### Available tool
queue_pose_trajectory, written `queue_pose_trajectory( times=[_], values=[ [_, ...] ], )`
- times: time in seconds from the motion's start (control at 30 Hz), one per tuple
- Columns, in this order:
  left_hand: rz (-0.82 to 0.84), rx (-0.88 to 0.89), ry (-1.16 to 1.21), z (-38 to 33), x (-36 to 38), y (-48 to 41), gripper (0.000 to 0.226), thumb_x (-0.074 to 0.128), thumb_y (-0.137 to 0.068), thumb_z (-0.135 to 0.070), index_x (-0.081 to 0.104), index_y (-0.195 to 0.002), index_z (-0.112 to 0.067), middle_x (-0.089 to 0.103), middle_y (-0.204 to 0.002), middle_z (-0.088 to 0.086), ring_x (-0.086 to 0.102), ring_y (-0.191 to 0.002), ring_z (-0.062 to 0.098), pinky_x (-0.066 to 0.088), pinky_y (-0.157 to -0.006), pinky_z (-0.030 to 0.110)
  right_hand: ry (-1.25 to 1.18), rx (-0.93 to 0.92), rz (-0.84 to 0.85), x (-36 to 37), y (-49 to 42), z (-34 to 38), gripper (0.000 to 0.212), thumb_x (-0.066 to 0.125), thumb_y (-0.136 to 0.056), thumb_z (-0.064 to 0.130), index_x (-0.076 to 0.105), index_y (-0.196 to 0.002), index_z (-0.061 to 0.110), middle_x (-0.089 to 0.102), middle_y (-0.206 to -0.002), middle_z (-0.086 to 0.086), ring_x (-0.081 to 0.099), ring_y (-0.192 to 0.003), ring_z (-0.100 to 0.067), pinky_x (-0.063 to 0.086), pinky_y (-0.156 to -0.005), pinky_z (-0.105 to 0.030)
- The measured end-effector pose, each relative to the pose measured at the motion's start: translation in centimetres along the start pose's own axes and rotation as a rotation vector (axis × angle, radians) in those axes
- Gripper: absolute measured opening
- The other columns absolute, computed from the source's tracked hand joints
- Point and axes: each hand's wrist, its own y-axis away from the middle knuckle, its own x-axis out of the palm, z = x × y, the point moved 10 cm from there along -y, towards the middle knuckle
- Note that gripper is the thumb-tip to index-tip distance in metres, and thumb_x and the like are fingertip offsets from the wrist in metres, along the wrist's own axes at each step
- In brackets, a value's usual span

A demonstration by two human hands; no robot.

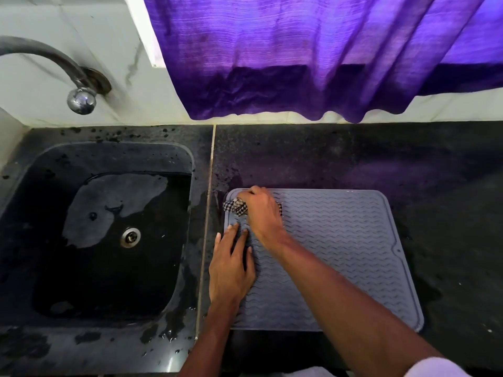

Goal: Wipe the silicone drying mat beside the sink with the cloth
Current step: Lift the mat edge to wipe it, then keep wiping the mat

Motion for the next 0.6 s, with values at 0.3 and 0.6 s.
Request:
queue_pose_trajectory(
  times=[0.3, 0.6],
  values=[
    [0.013, -0.009, -0.003, 0.0, -0.2, -0.1, 0.045, 0.045, -0.097, -0.024, 0.062, -0.134, -0.004, 0.056, -0.145, 0.011, 0.051, -0.136, 0.024, 0.022, -0.123, 0.037, 0.100, -0.092, 0.073, 0.3, -0.6, 0.5, 0.046, 0.053, -0.090, -0.002, 0.059, -0.130, 0.019, 0.057, -0.115, -0.011, 0.052, -0.106, -0.030, 0.051, -0.084, -0.040],
    [0.022, -0.034, -0.029, 0.3, -0.3, 0.2, 0.046, 0.041, -0.097, -0.025, 0.062, -0.135, -0.009, 0.057, -0.145, 0.005, 0.053, -0.135, 0.019, 0.023, -0.122, 0.039, 0.134, 0.022, 0.067, -2.2, 0.1, -4.6, 0.049, 0.058, -0.084, -0.005, 0.064, -0.124, 0.023, 0.061, -0.113, -0.008, 0.056, -0.106, -0.029, 0.051, -0.085, -0.040]
  ],
)
